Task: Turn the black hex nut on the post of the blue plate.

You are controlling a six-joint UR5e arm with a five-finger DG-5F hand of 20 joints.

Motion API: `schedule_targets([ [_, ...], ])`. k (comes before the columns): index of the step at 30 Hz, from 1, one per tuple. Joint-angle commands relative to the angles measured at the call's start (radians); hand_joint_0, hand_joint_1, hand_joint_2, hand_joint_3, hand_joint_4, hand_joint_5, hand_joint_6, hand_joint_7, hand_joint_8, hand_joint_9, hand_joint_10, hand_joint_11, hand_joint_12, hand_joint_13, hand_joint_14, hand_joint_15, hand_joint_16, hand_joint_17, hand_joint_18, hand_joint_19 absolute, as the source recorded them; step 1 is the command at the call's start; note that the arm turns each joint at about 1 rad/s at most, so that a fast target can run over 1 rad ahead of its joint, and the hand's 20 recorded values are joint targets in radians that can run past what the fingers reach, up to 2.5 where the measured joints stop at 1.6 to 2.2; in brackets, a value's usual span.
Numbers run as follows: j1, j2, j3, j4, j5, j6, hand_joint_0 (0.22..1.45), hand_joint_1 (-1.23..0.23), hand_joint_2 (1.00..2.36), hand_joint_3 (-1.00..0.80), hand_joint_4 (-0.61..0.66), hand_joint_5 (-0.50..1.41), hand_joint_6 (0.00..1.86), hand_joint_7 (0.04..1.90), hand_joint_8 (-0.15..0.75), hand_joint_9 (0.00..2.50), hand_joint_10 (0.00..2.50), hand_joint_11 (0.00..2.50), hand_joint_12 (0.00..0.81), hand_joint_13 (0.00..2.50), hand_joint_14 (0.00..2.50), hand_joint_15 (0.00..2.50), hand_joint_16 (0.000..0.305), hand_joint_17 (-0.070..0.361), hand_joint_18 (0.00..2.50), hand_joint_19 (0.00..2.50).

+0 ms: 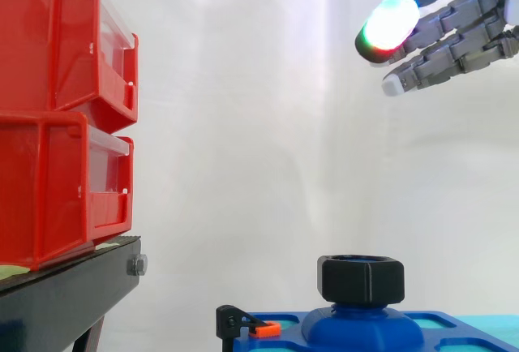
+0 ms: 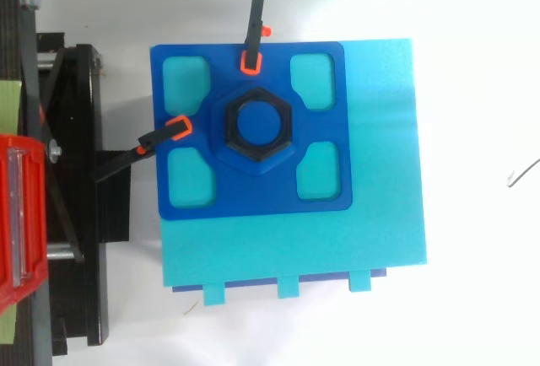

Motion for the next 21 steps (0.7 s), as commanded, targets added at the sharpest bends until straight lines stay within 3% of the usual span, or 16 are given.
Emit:
schedule_targets([
  [1, 0.012, -0.013, 0.001, 0.023, 0.020, -0.052, 0.45, -0.42, 1.00, -0.50, 0.14, -0.24, 0.50, 0.74, 0.235, 0.18, 0.00, 0.00, 0.383, 0.09, 0.00, 0.03, 0.060, 0.134, 0.00, 0.00],
  [7, 0.034, -0.052, 0.001, 0.068, 0.029, -0.126, 0.45, -0.42, 1.00, -0.50, 0.15, -0.24, 0.50, 0.74, 0.238, 0.18, 0.00, 0.00, 0.384, 0.08, 0.00, 0.02, 0.059, 0.133, 0.00, 0.00],
  [13, 0.058, -0.095, 0.008, 0.125, 0.055, -0.246, 0.45, -0.42, 1.00, -0.50, 0.15, -0.24, 0.50, 0.74, 0.239, 0.18, 0.00, 0.00, 0.384, 0.08, 0.00, 0.02, 0.059, 0.133, 0.00, 0.00],
  [19, 0.086, -0.144, 0.044, 0.163, 0.067, -0.368, 0.45, -0.42, 1.00, -0.50, 0.15, -0.24, 0.50, 0.74, 0.241, 0.19, 0.00, 0.00, 0.384, 0.08, 0.00, 0.01, 0.059, 0.132, 0.00, 0.00],
  [21, 0.093, -0.185, 0.086, 0.163, 0.079, -0.413, 0.45, -0.42, 1.00, -0.50, 0.16, -0.23, 0.50, 0.74, 0.241, 0.19, 0.00, 0.00, 0.386, 0.08, 0.00, 0.02, 0.058, 0.131, 0.00, 0.00],
])
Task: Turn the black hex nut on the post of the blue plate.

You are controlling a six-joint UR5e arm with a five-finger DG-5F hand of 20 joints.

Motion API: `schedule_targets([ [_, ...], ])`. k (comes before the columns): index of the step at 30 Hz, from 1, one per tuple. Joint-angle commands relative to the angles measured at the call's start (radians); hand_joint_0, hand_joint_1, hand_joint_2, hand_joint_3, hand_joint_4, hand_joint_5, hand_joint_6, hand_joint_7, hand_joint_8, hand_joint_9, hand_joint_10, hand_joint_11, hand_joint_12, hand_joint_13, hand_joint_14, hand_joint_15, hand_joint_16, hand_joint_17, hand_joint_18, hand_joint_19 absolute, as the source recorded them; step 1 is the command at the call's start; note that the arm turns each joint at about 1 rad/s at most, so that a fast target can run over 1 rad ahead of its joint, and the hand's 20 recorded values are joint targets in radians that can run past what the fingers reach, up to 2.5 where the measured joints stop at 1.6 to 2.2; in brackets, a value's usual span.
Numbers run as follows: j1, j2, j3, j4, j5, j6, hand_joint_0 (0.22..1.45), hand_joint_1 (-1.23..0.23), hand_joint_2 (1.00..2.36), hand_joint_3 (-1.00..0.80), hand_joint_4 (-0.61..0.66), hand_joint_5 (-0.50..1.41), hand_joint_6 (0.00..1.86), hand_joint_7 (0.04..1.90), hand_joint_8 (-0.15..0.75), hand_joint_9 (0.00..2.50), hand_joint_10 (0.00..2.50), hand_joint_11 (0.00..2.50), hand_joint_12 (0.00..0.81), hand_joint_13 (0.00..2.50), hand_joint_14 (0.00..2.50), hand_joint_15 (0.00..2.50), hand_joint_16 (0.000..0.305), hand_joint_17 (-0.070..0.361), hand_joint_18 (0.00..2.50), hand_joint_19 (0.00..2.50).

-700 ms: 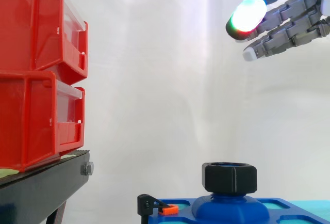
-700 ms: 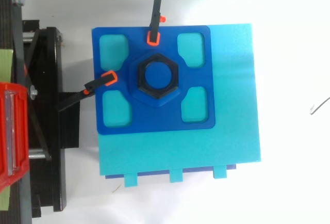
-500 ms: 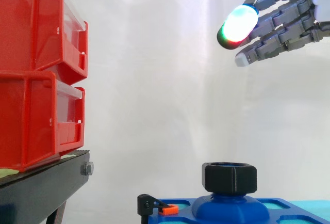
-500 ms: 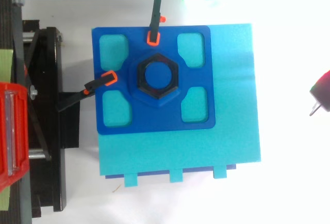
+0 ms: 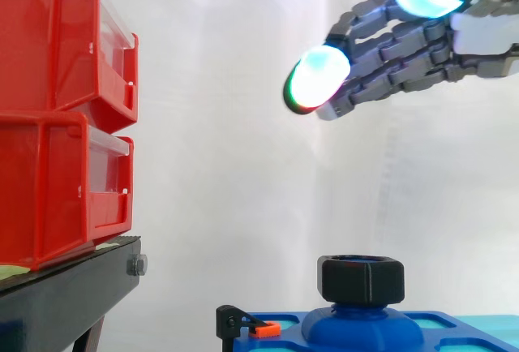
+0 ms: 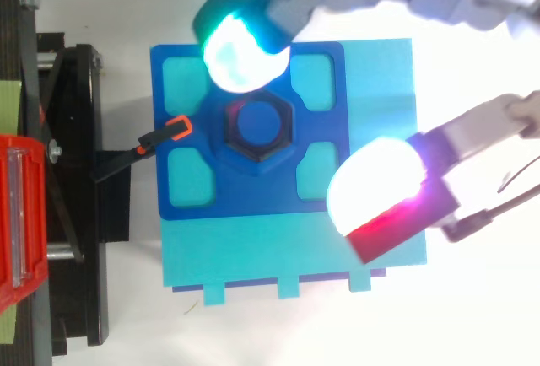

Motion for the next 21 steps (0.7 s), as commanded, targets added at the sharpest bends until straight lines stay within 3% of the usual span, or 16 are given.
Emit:
schedule_targets([
  [1, 0.012, -0.047, 0.041, 0.007, 0.012, -0.066, 0.45, -0.42, 1.00, -0.50, 0.16, -0.23, 0.50, 0.74, 0.242, 0.19, 0.00, 0.00, 0.385, 0.08, 0.00, 0.02, 0.058, 0.131, 0.00, 0.00],
  [4, 0.017, -0.090, 0.082, -0.009, 0.008, -0.085, 0.45, -0.41, 1.00, -0.50, 0.16, -0.23, 0.50, 0.74, 0.244, 0.20, 0.00, 0.00, 0.385, 0.08, 0.00, 0.02, 0.058, 0.130, 0.00, 0.00],
  [8, 0.020, -0.102, 0.088, -0.011, 0.000, -0.106, 0.45, -0.41, 1.00, -0.50, 0.16, -0.23, 0.50, 0.74, 0.246, 0.21, 0.00, 0.00, 0.383, 0.09, 0.00, 0.02, 0.058, 0.130, 0.00, 0.00],
  [11, 0.037, -0.103, 0.088, -0.011, 0.014, -0.198, 0.45, -0.40, 1.00, -0.50, 0.17, -0.23, 0.50, 0.74, 0.246, 0.21, 0.00, 0.00, 0.382, 0.09, 0.00, 0.02, 0.058, 0.130, 0.00, 0.00],
  [15, 0.055, -0.103, 0.087, -0.019, 0.043, -0.270, 0.45, -0.39, 1.00, -0.50, 0.17, -0.22, 0.50, 0.74, 0.246, 0.22, 0.00, 0.00, 0.382, 0.09, 0.00, 0.02, 0.057, 0.128, 0.00, 0.00],
  [21, 0.084, -0.103, 0.087, -0.042, 0.077, -0.289, 0.46, -0.38, 1.00, -0.50, 0.19, -0.21, 0.50, 0.80, 0.247, 0.22, 0.00, 0.00, 0.381, 0.09, 0.00, 0.02, 0.057, 0.128, 0.00, 0.00],
])
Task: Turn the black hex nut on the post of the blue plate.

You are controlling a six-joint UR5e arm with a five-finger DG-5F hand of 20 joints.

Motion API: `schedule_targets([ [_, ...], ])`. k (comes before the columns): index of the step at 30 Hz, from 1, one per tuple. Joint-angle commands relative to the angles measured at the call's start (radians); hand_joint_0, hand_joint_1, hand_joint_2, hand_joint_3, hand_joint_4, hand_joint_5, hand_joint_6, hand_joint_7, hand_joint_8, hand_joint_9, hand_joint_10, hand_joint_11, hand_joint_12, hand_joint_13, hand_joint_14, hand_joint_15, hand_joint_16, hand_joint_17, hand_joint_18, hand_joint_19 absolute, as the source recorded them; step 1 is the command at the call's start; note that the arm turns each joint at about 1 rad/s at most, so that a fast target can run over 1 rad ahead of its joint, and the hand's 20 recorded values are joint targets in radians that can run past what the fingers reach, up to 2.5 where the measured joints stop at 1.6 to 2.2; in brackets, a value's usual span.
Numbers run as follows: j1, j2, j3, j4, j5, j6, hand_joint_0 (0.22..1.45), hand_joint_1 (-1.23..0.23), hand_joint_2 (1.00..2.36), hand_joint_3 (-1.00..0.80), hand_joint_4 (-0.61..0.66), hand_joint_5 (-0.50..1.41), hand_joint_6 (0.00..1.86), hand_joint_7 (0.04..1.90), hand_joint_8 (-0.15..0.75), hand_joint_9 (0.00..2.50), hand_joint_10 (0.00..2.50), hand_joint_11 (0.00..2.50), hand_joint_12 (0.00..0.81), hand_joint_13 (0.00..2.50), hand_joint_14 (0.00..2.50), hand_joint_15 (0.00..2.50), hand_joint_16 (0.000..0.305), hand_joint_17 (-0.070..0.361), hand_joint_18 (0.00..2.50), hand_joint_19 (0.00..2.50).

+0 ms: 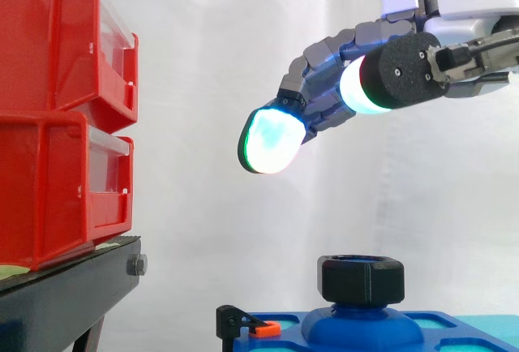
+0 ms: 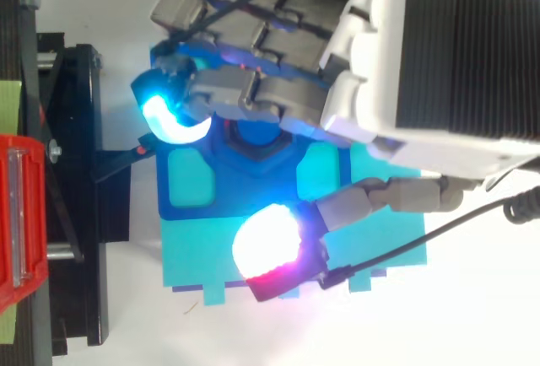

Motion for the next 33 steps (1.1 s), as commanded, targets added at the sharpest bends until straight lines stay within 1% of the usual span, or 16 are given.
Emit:
schedule_targets([
  [1, 0.017, -0.003, -0.001, -0.009, 0.017, -0.010, 0.46, -0.37, 1.00, -0.50, 0.20, -0.21, 0.50, 0.81, 0.249, 0.22, 0.00, 0.00, 0.380, 0.09, 0.00, 0.02, 0.057, 0.128, 0.00, 0.00],
  [5, 0.027, -0.037, 0.001, -0.020, 0.032, -0.009, 0.46, -0.37, 1.00, -0.50, 0.20, -0.21, 0.50, 0.83, 0.248, 0.22, 0.00, 0.00, 0.379, 0.09, 0.00, 0.02, 0.056, 0.127, 0.00, 0.00],
  [6, 0.027, -0.037, 0.001, -0.020, 0.032, -0.009, 0.46, -0.36, 1.00, -0.50, 0.21, -0.20, 0.50, 0.84, 0.248, 0.22, 0.00, 0.00, 0.380, 0.09, 0.00, 0.03, 0.056, 0.127, 0.00, 0.00],
  [7, 0.028, -0.054, 0.002, -0.018, 0.032, -0.004, 0.46, -0.36, 1.00, -0.50, 0.22, -0.20, 0.50, 0.88, 0.248, 0.22, 0.00, 0.00, 0.380, 0.09, 0.00, 0.02, 0.057, 0.127, 0.00, 0.00],
  [10, 0.030, -0.056, 0.006, -0.018, 0.034, 0.003, 0.46, -0.36, 1.00, -0.50, 0.23, -0.19, 0.50, 0.93, 0.249, 0.23, 0.00, 0.00, 0.380, 0.09, 0.00, 0.02, 0.057, 0.127, 0.00, 0.00],
  [12, 0.034, -0.054, 0.006, -0.030, 0.042, -0.001, 0.46, -0.36, 1.00, -0.50, 0.23, -0.19, 0.50, 0.95, 0.249, 0.23, 0.00, 0.00, 0.380, 0.09, 0.00, 0.02, 0.057, 0.128, 0.00, 0.00],
  [17, 0.034, -0.056, 0.004, -0.046, 0.045, -0.010, 0.46, -0.36, 1.00, -0.50, 0.23, -0.19, 0.50, 0.96, 0.249, 0.22, 0.00, 0.00, 0.380, 0.10, 0.00, 0.02, 0.057, 0.127, 0.00, 0.00],
  [24, 0.033, -0.056, 0.006, -0.070, 0.040, -0.013, 0.46, -0.36, 1.00, -0.50, 0.23, -0.18, 0.50, 1.04, 0.248, 0.21, 0.00, 0.00, 0.379, 0.10, 0.00, 0.02, 0.057, 0.128, 0.00, 0.00],
  [28, 0.030, -0.056, 0.006, -0.064, 0.040, -0.033, 0.46, -0.36, 1.00, -0.50, 0.23, -0.18, 0.50, 1.05, 0.247, 0.21, 0.00, 0.00, 0.379, 0.10, 0.00, 0.02, 0.057, 0.128, 0.00, 0.00],
  [30, 0.030, -0.056, 0.006, -0.061, 0.046, -0.052, 0.46, -0.35, 1.00, -0.50, 0.23, -0.18, 0.50, 1.04, 0.247, 0.21, 0.00, 0.00, 0.379, 0.10, 0.00, 0.02, 0.057, 0.128, 0.00, 0.00],
  [33, 0.028, -0.056, 0.004, -0.061, 0.046, -0.058, 0.46, -0.35, 1.00, -0.50, 0.23, -0.18, 0.50, 1.05, 0.246, 0.21, 0.00, 0.00, 0.379, 0.10, 0.00, 0.02, 0.057, 0.128, 0.00, 0.00],
])
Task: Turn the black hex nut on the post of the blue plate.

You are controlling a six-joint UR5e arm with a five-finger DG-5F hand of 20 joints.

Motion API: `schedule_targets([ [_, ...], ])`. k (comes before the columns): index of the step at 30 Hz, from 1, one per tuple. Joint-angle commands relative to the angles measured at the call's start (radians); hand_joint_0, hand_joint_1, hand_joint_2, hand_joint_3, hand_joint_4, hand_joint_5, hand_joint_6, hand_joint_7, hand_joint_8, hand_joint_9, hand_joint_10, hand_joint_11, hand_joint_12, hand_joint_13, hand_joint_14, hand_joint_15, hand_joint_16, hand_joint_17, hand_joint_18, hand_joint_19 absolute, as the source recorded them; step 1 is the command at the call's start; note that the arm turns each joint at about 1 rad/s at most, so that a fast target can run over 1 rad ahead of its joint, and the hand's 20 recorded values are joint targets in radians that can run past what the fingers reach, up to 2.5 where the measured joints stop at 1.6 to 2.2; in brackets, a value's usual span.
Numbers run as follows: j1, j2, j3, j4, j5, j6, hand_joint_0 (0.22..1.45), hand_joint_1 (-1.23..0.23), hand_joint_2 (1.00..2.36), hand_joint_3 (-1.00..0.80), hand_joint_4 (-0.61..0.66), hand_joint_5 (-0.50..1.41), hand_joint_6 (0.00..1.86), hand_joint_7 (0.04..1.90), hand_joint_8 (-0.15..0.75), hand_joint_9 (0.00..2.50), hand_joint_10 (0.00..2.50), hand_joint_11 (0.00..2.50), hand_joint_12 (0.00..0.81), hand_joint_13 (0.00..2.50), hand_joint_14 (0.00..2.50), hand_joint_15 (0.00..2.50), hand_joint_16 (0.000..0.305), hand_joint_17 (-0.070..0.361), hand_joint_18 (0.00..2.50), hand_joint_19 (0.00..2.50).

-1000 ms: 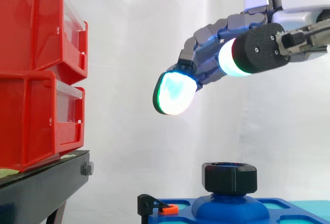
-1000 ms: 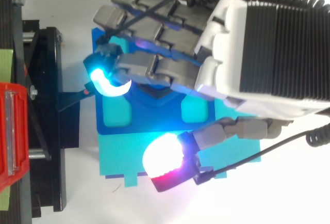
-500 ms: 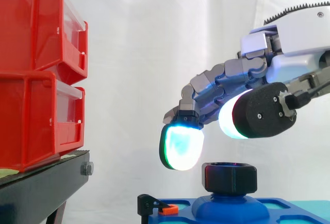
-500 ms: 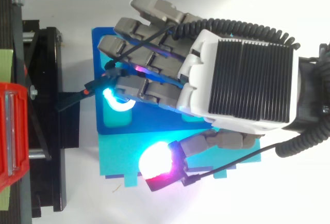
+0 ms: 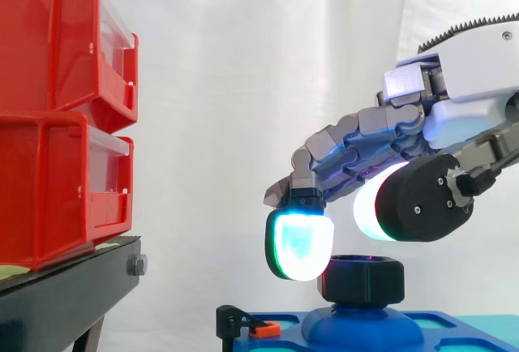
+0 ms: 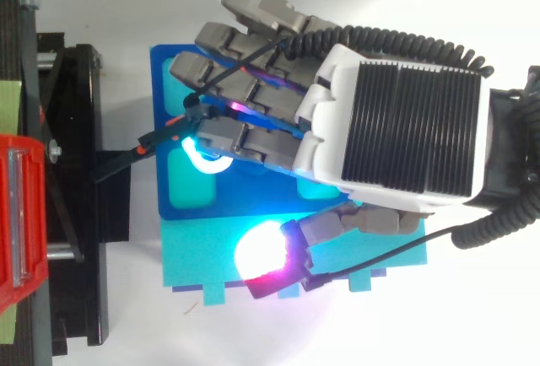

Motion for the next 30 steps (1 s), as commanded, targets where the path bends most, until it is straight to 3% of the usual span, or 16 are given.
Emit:
schedule_targets([
  [1, -0.003, 0.000, 0.001, -0.002, 0.000, -0.009, 0.46, -0.35, 1.00, -0.50, 0.23, -0.18, 0.50, 1.05, 0.246, 0.21, 0.00, 0.00, 0.379, 0.10, 0.00, 0.03, 0.057, 0.128, 0.00, 0.00],
  [8, -0.012, 0.001, -0.001, -0.007, -0.003, -0.017, 0.46, -0.35, 1.00, -0.50, 0.22, -0.18, 0.50, 1.06, 0.245, 0.20, 0.00, 0.00, 0.380, 0.10, 0.00, 0.02, 0.057, 0.128, 0.00, 0.00],
  [15, -0.031, 0.001, -0.001, -0.025, -0.029, -0.028, 0.46, -0.35, 1.00, -0.50, 0.22, -0.18, 0.50, 1.06, 0.245, 0.20, 0.00, 0.00, 0.380, 0.10, 0.00, 0.03, 0.057, 0.128, 0.00, 0.00],
  [30, -0.092, 0.001, -0.001, -0.037, -0.121, -0.042, 0.46, -0.35, 1.00, -0.50, 0.23, -0.18, 0.50, 1.07, 0.245, 0.21, 0.00, 0.00, 0.379, 0.11, 0.00, 0.02, 0.057, 0.128, 0.00, 0.00],
])
